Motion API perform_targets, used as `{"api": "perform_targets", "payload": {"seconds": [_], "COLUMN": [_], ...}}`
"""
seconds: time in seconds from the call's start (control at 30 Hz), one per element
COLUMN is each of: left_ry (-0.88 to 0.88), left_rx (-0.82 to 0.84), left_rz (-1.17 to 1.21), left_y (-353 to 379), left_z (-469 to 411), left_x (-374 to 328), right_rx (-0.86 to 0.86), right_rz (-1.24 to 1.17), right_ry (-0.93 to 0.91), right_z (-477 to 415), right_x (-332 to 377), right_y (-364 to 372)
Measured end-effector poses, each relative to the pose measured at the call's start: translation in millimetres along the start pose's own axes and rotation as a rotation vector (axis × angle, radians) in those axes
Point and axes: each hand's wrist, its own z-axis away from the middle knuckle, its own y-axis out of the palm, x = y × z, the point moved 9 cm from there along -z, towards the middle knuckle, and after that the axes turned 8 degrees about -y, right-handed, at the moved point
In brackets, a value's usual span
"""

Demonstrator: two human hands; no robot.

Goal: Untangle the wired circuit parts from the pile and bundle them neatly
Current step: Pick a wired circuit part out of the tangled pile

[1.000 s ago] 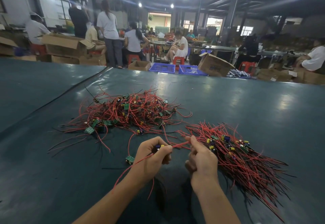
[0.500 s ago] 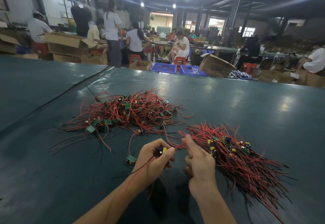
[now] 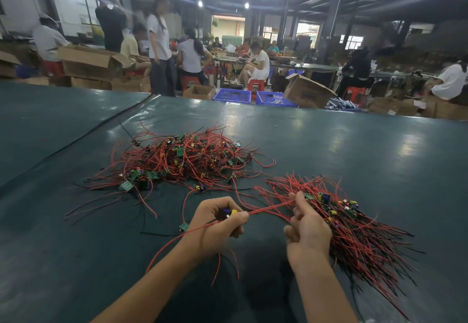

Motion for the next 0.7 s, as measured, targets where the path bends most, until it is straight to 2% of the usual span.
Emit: {"api": "perform_targets", "payload": {"seconds": [0.1,0.2,0.27,0.6,0.67,0.7], "left_ry": [-0.083,-0.322,-0.419,-0.447,-0.427,-0.419], "left_rx": [-0.07,-0.172,-0.222,-0.383,-0.338,-0.307], "left_rz": [0.114,0.508,0.679,1.072,1.067,1.064], "left_y": [-10,-18,-22,-31,-32,-33], "left_z": [-3,-3,-3,-7,-9,-10], "left_x": [11,34,47,57,54,51], "right_rx": [0.045,0.167,0.239,0.573,0.648,0.667], "right_rz": [-0.036,-0.104,-0.072,0.1,0.085,0.035], "right_ry": [-0.075,-0.097,-0.147,-0.657,-0.626,-0.543], "right_z": [1,6,13,63,66,66], "right_x": [5,6,8,36,36,33], "right_y": [4,15,23,56,61,63]}}
